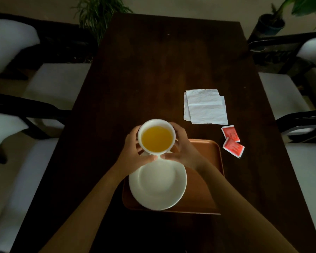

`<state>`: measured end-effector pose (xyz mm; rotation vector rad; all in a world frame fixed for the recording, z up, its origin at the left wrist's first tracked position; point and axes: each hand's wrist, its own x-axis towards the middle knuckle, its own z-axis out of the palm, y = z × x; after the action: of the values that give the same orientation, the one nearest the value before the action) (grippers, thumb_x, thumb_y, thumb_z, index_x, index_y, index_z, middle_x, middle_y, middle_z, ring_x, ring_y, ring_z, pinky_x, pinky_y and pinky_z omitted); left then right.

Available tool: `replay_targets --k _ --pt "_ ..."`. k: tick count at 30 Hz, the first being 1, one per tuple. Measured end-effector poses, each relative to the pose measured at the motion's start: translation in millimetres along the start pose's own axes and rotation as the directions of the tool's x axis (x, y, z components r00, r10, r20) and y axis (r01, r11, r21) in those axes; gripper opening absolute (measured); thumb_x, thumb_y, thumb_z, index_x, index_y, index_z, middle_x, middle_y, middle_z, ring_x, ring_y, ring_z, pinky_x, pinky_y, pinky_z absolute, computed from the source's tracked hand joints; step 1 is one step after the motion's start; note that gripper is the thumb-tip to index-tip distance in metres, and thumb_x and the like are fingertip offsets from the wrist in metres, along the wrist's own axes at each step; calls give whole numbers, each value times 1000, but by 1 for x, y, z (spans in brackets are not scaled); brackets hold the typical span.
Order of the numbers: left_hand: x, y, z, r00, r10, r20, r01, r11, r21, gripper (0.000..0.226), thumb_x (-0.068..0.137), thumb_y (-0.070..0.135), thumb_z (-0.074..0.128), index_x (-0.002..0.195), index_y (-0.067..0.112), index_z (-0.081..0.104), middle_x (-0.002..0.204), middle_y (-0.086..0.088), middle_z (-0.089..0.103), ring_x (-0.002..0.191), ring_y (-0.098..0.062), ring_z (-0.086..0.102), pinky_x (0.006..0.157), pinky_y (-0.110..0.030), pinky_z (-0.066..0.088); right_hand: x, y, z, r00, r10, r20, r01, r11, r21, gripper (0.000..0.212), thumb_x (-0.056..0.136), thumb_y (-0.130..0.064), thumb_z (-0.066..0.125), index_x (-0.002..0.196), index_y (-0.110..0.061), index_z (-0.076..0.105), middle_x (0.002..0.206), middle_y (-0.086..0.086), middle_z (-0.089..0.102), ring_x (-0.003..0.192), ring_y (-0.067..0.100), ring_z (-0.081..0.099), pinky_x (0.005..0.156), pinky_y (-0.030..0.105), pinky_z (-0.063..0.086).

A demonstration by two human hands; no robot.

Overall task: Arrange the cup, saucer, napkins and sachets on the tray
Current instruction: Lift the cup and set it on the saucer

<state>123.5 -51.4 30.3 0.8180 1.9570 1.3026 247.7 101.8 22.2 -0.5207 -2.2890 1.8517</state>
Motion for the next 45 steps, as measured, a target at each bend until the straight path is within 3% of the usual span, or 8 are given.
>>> replay_targets --k 9,16,20,27,31,34,38,45 --pt "-59 -3 24 997 -8 -76 13 998 59 83 56 18 83 107 54 29 113 32 33 104 15 43 78 -7 39 -55 11 20 997 50 54 -51 998 21 94 63 -12 81 137 -24 25 140 -1 26 133 13 30 105 21 37" --pt "-82 -15 33 992 -82 -91 92 989 112 90 57 18 83 124 38 27 129 8 30 118 -7 37 90 -24 38 -74 20 29 993 75 89 -75 997 0 91 62 -16 79 130 -42 23 136 -22 25 132 6 28 103 12 34" --pt "-88 -17 37 989 -108 -101 125 977 176 99 59 17 83 136 21 21 141 -5 27 121 -7 30 94 -26 34 -79 20 31 989 110 97 -108 994 -22 92 61 -20 78 130 -41 22 138 -7 25 129 5 30 102 20 33" --pt "-91 -15 39 989 -107 -101 127 966 224 101 62 21 81 140 20 17 144 -7 27 127 -12 30 101 -32 36 -81 18 32 989 112 101 -107 993 -53 95 62 -23 78 134 -41 18 142 -6 23 134 12 26 111 37 31" --pt "-90 -11 33 982 -180 -56 188 942 279 113 58 37 81 142 31 5 151 -5 17 138 -23 20 107 -45 32 -82 17 27 978 162 130 -161 987 -19 104 63 -23 80 135 -47 10 144 -12 18 133 4 26 108 26 30" --pt "-87 -1 24 972 -236 -18 231 933 275 118 54 49 80 142 37 3 153 2 10 139 -23 14 107 -48 29 -83 19 13 971 186 149 -189 982 4 110 67 -11 79 144 -31 3 152 -5 11 138 11 21 111 27 24" --pt "-71 18 14 989 -144 -24 144 944 296 104 64 51 74 143 32 10 153 -1 15 140 -20 13 107 -44 25 -83 15 -14 963 206 174 -209 978 -4 108 70 -3 76 144 -29 2 153 -3 10 139 11 19 112 28 24" --pt "13 57 40 992 79 99 -116 874 471 66 83 38 59 140 24 28 146 -5 32 137 -20 19 107 -35 23 -54 11 -72 950 187 -250 -215 973 -89 56 87 -11 57 138 -21 34 144 4 41 128 16 41 96 28 39"
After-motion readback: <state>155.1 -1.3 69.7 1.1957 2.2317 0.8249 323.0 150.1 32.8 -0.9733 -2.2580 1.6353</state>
